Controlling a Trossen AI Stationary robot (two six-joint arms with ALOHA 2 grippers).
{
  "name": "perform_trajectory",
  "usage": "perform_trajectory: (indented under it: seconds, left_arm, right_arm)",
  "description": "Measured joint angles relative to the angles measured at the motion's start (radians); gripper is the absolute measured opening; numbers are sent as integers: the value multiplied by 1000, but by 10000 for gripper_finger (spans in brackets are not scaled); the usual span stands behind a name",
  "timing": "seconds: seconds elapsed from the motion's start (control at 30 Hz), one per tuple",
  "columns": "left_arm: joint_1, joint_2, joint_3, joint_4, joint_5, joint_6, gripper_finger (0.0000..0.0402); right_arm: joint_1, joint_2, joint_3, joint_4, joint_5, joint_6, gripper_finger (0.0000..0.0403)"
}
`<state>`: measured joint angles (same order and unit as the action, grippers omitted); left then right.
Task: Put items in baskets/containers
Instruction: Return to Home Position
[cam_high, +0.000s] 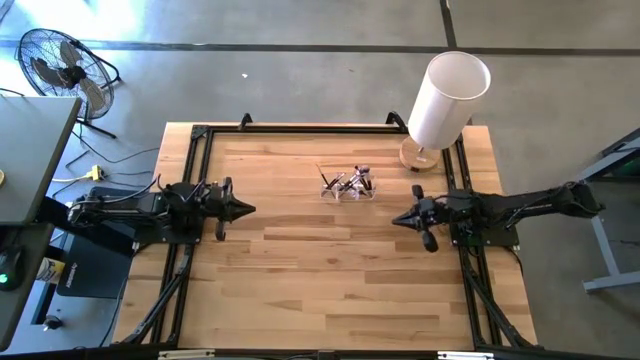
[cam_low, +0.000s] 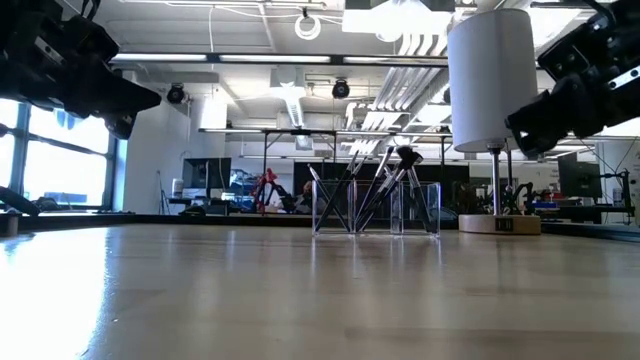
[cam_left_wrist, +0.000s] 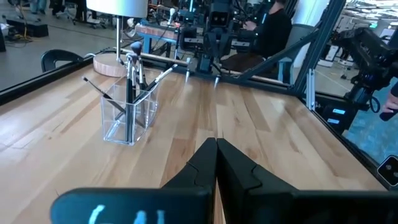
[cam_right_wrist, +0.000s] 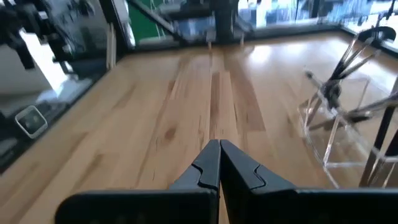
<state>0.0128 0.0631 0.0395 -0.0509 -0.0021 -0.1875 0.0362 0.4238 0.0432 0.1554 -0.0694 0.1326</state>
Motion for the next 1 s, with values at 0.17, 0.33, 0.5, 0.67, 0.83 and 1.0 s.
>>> perform_trajectory:
  seconds: [0.17, 0.33, 0.5, 0.67, 0.83, 1.0]
  left_arm:
    - [0, 0, 0, 0, 0, 0, 3]
    - [0, 0, 0, 0, -1, 0, 3]
    - [0, 0, 0, 0, -1, 0, 3]
    - [0, 0, 0, 0, -1, 0, 3]
    - [0, 0, 0, -1, -1, 0, 3]
    - [0, 0, 0, -1, -1, 0, 3]
  right_arm:
    - [-26, -149, -33, -45, -17, 14, 0]
    - [-31, -228, -32, -128, 12, 16, 0]
    - [-31, -228, -31, -133, 44, 20, 4]
    - [-31, -228, -31, -133, 44, 20, 9]
    - [-31, -228, -31, -134, 43, 20, 3]
    - [-31, -228, -32, -134, 43, 19, 4]
